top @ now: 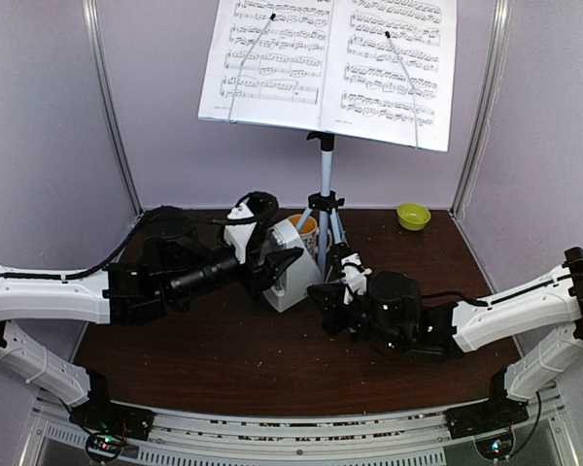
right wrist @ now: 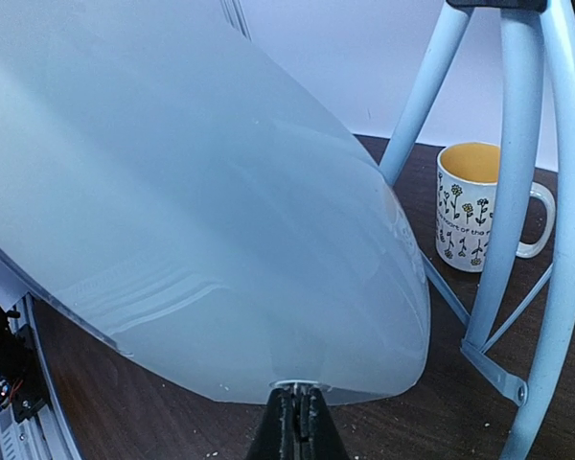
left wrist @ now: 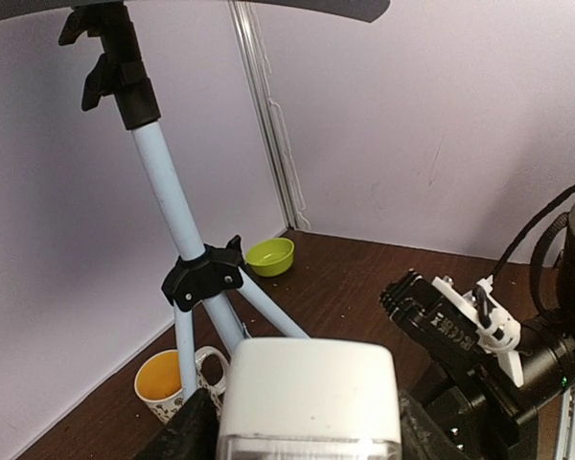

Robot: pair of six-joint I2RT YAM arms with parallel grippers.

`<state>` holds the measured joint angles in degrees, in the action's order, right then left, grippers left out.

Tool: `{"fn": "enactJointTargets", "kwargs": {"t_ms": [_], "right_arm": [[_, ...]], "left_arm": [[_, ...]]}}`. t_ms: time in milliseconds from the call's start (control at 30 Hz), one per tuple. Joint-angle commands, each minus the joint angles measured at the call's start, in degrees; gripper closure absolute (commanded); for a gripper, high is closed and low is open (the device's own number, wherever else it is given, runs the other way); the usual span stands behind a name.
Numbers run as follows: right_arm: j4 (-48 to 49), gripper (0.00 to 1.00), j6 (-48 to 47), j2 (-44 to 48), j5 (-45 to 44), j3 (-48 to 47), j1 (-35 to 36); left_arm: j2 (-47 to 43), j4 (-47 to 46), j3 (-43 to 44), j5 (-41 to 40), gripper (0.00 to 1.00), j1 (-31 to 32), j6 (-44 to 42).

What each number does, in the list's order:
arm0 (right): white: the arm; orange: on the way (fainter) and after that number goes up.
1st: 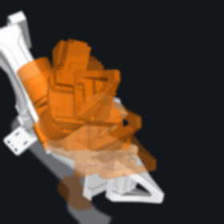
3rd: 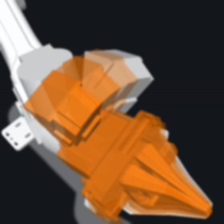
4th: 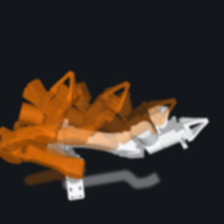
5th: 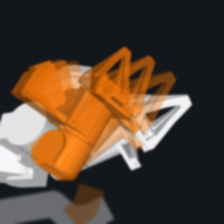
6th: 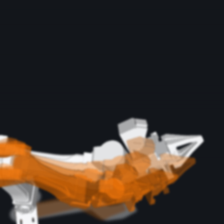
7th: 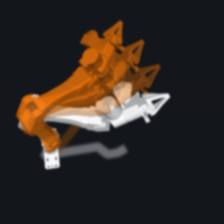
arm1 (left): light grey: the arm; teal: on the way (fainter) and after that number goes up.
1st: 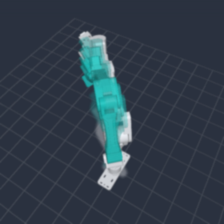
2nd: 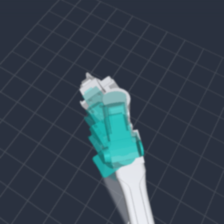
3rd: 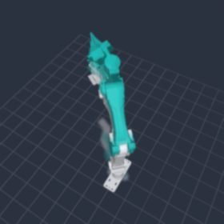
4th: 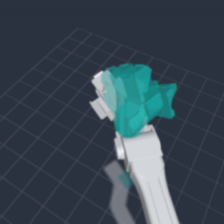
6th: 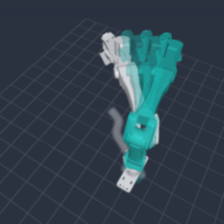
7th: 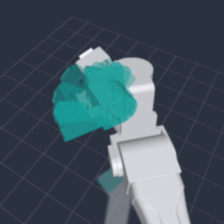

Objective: Set up the instrument practice props

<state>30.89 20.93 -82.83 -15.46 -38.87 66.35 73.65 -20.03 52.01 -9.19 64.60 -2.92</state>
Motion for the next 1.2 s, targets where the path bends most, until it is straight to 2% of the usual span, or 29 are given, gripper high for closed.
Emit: {"fn": "enactJointTargets", "kwargs": {"t_ms": [0, 300, 633, 900, 1067, 1167], "right_arm": [[1.3, 1.00, 0.5, 1.5, -2.8, 0.8, -0.6], [5.8, 1.00, 5.1, 1.6, 2.1, 2.8, -2.1], [20.5, 1.00, 26.6, 0.9, 8.2, 6.8, -6.6], [30.0, 1.00, 39.3, -1.9, 10.3, 9.1, -8.8], [34.4, 1.00, 42.8, -4.5, 12.3, 9.5, -9.3], [31.6, 1.00, 40.3, -4.1, 12.3, 9.0, -9.3]], "left_arm": [[-2.5, -10.9, 2.3, 2.6, 0.87, 0.8, 1.1], [-3.4, -12.7, 1.2, 2.7, 0.88, 0.8, 0.4], [-3.8, -17.3, -2.4, 4.5, 0.90, 1.2, -2.9], [-4.0, -17.9, -3.5, 4.7, 0.90, 1.8, -3.5], [-4.0, -17.9, -3.5, 4.4, 0.90, 1.8, -3.3], [-3.7, -16.7, -2.9, 2.8, 0.90, 1.8, -2.1]]}}
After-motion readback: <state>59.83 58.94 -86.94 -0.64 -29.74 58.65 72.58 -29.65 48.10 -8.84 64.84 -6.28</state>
